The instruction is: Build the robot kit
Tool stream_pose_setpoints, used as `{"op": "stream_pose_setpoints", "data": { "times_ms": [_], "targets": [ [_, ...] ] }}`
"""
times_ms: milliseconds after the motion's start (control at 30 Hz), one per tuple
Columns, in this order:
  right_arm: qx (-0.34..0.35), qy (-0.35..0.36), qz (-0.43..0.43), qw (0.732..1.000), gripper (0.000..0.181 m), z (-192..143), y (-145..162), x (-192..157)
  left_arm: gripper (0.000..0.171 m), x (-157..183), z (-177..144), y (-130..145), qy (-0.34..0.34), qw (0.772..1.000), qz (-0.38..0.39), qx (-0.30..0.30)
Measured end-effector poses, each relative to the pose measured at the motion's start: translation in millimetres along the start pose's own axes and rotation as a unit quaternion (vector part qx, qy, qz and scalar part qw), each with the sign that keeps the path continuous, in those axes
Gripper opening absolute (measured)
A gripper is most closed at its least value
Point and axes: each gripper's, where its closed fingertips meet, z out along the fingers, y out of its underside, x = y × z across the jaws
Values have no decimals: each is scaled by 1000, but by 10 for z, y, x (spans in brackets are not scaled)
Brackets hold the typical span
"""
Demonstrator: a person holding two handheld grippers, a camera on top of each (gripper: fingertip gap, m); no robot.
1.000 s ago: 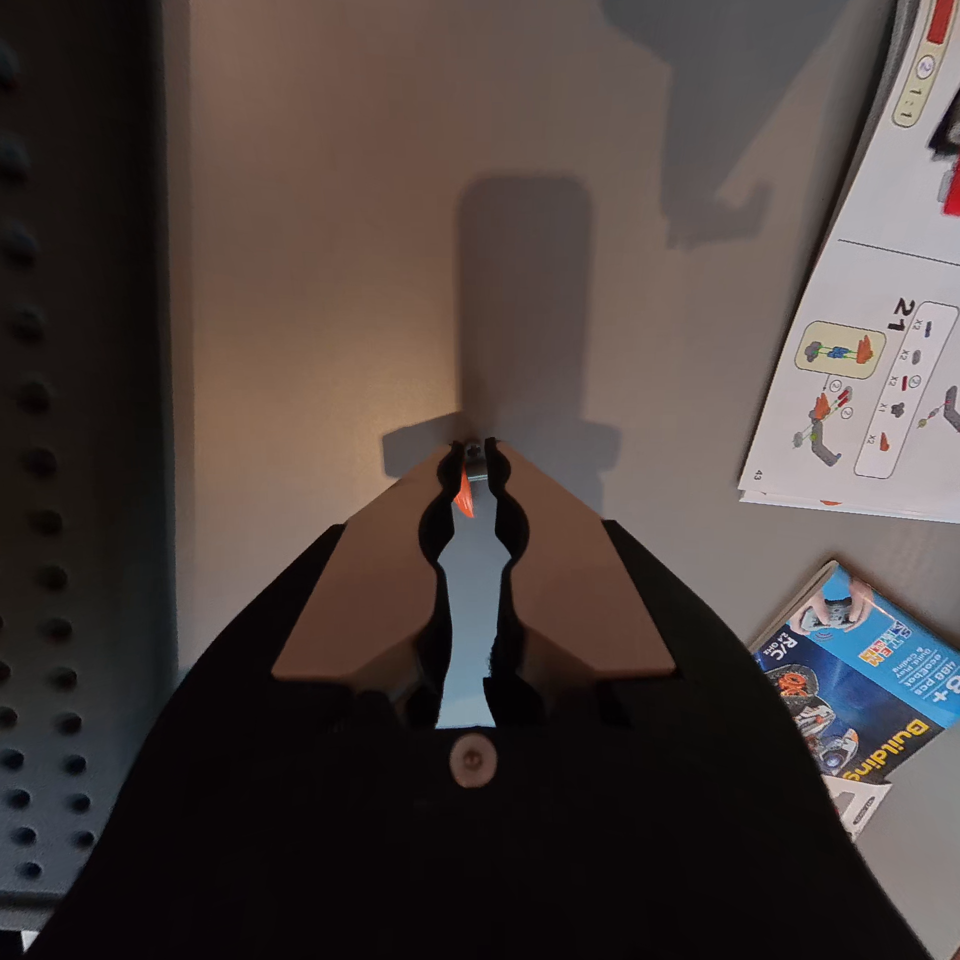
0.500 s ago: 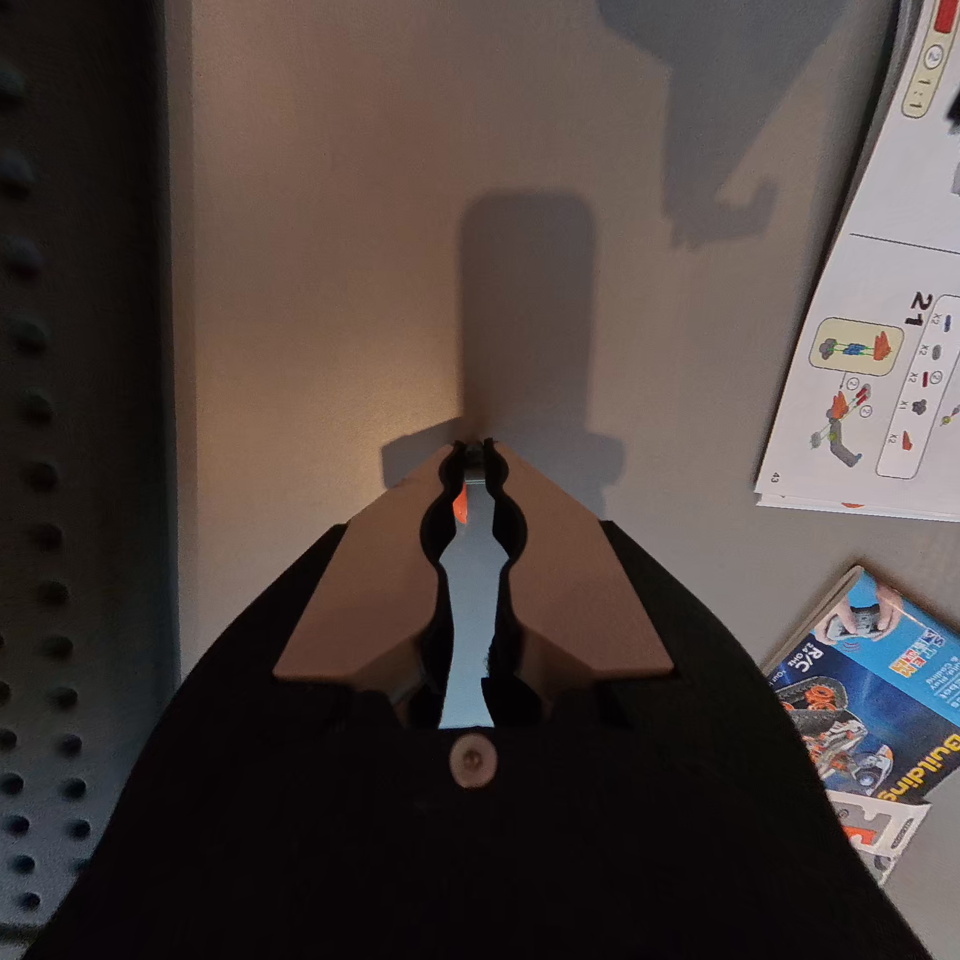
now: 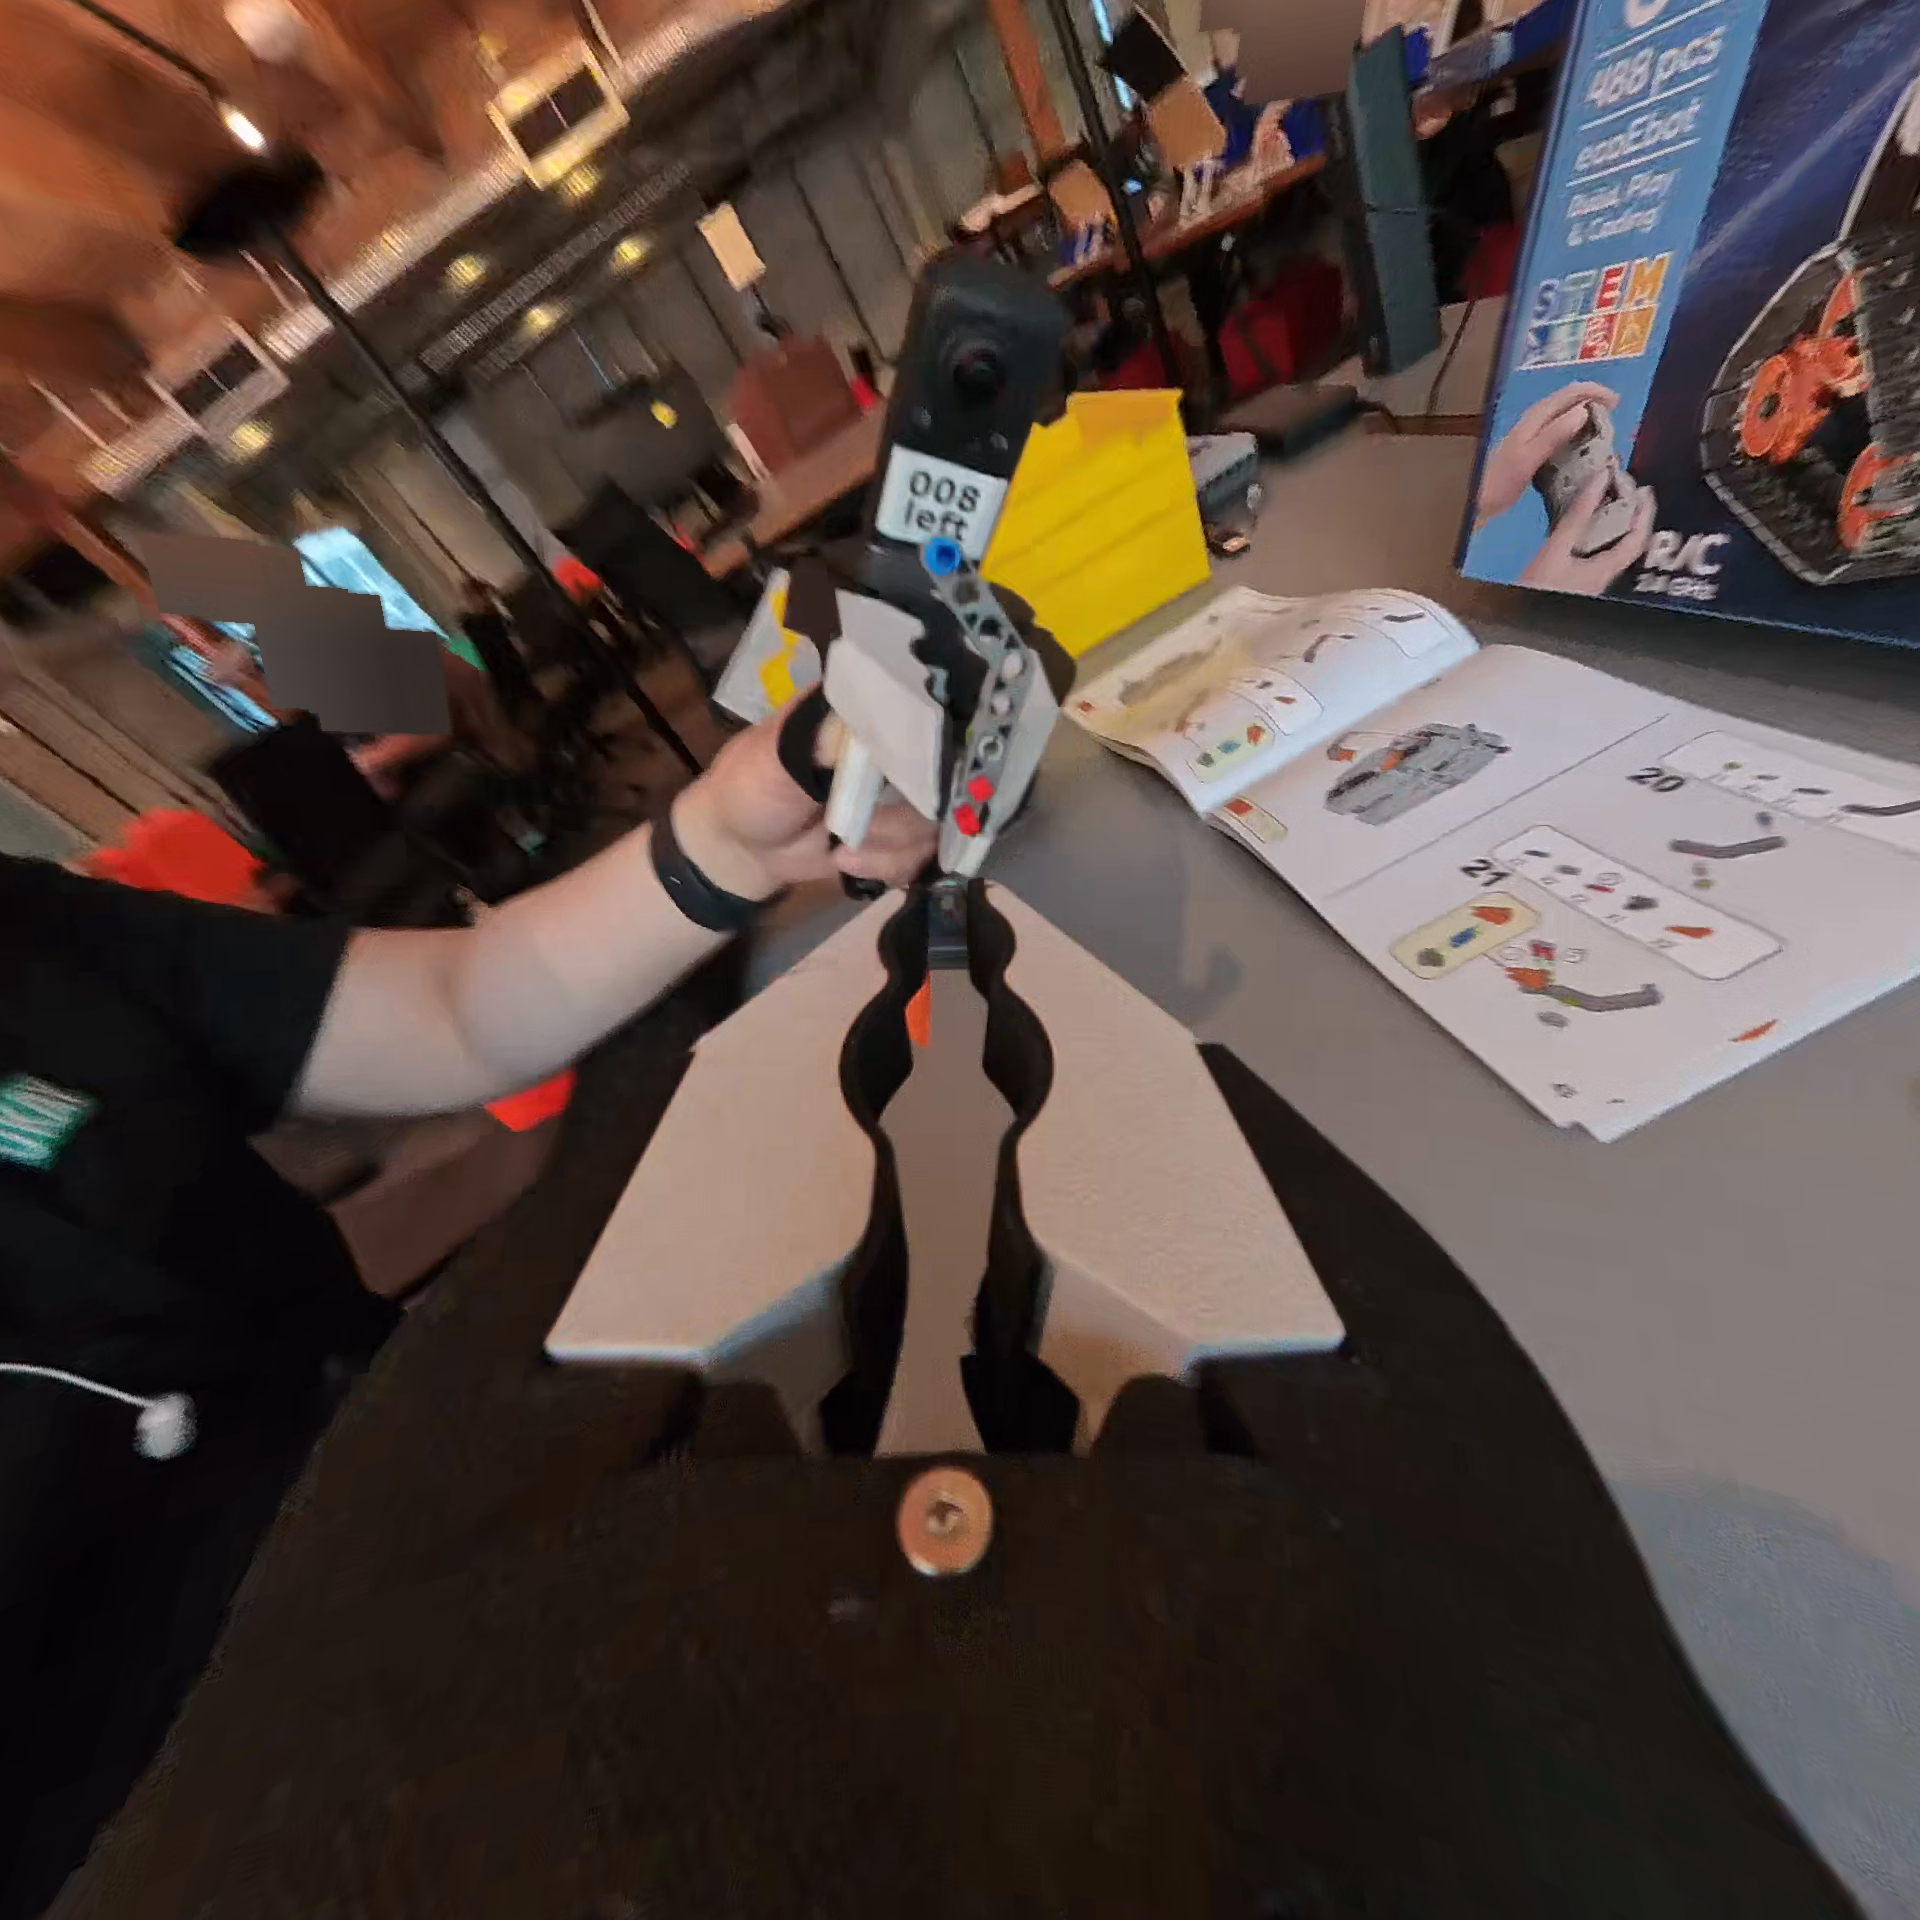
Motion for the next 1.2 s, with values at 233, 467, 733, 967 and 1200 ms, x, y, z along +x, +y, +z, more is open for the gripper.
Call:
{"op": "stream_pose_setpoints", "data": {
  "times_ms": [233, 467, 733, 967, 1200],
  "targets": [
    [22, -53, 31, 998, 7, -29, -67, -75, 4, 125, 75, 10, 23, 999, 25, -4],
    [7, -86, 65, 994, 7, 25, 40, -102, 5, 154, 149, 72, 26, 999, 38, -21],
    [37, -118, 102, 987, 6, 8, -33, -127, 5, 162, 143, 86, 24, 998, 41, -28],
    [36, -119, 117, 985, 7, 12, -6, -104, 5, 157, 164, 102, 20, 998, 45, -31],
    [33, -109, 129, 985, 6, 18, 37, -49, 5, 97, 168, 126, 3, 999, 39, -37]
  ]
}}
